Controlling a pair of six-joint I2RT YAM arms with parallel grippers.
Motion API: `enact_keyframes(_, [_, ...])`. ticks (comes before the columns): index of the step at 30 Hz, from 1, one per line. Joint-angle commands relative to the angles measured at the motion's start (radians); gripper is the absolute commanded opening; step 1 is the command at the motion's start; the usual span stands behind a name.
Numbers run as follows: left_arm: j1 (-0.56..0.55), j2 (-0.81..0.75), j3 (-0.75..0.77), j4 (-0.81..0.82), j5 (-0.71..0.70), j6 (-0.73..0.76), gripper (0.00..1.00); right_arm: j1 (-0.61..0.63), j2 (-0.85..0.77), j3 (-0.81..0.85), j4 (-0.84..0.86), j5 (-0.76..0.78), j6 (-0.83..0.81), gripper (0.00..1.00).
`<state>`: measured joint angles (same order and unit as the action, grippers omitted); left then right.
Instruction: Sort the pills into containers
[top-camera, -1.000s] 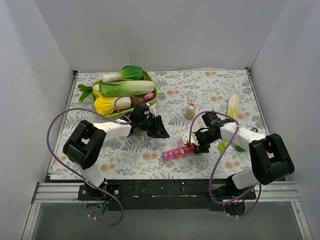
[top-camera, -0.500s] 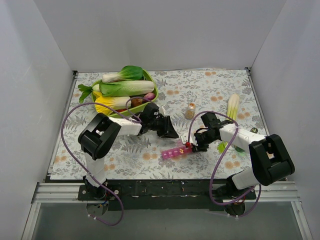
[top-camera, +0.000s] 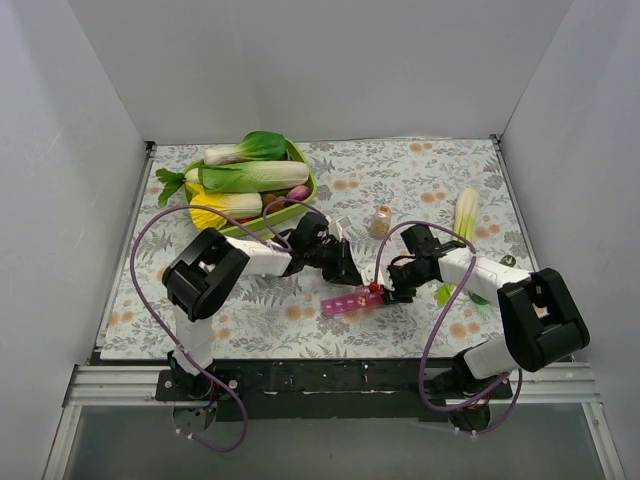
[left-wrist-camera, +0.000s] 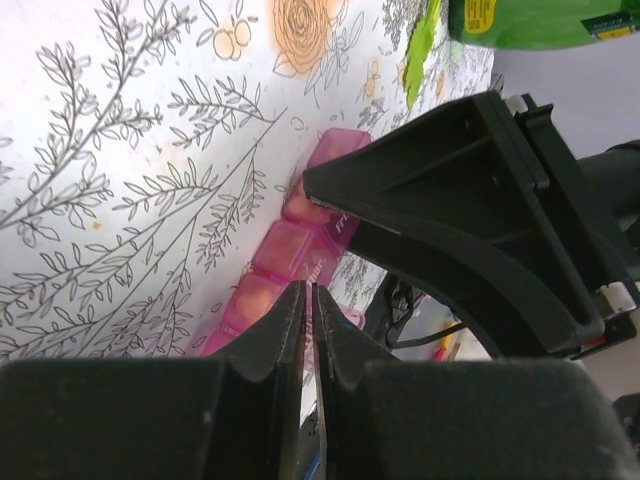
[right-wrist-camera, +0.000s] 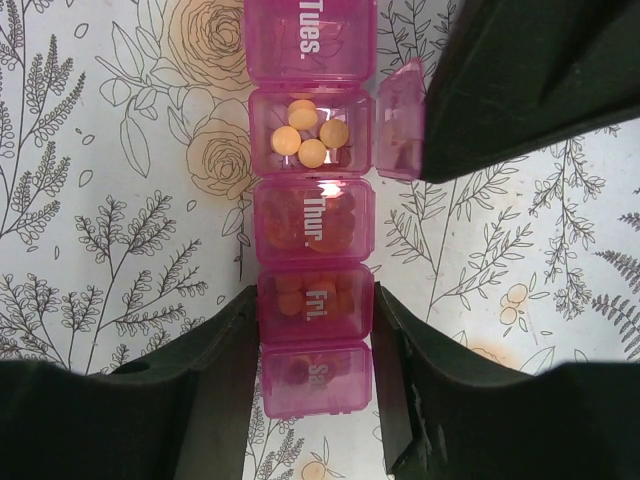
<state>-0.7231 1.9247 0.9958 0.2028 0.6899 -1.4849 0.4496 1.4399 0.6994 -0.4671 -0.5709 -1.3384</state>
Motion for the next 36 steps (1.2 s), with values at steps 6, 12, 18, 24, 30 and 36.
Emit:
enact_keyframes(6, [-0.032,-0.099,-0.052,-0.052,-0.016,0.047,0.06,0.017,0.043,-0.021,0.013,0.054,0.044,0.38])
enact_keyframes(12, [-0.039,-0.086,-0.06,-0.109,-0.042,0.071,0.06,0.021,0.054,-0.02,0.021,0.063,0.067,0.37])
enact_keyframes(18, [-0.039,-0.079,-0.043,-0.177,-0.131,0.086,0.06,0.026,0.047,-0.017,0.033,0.071,0.113,0.47])
enact_keyframes(24, [-0.041,-0.136,-0.002,-0.177,-0.161,0.074,0.1,0.024,-0.006,-0.002,0.01,0.034,0.139,0.72])
enact_keyframes(30, [-0.039,-0.214,0.02,-0.187,-0.184,0.072,0.23,0.024,-0.053,0.028,-0.031,0.013,0.148,0.83])
enact_keyframes(36, [-0.038,-0.364,-0.052,-0.236,-0.263,0.216,0.45,0.024,-0.105,0.069,-0.097,-0.014,0.154,0.81])
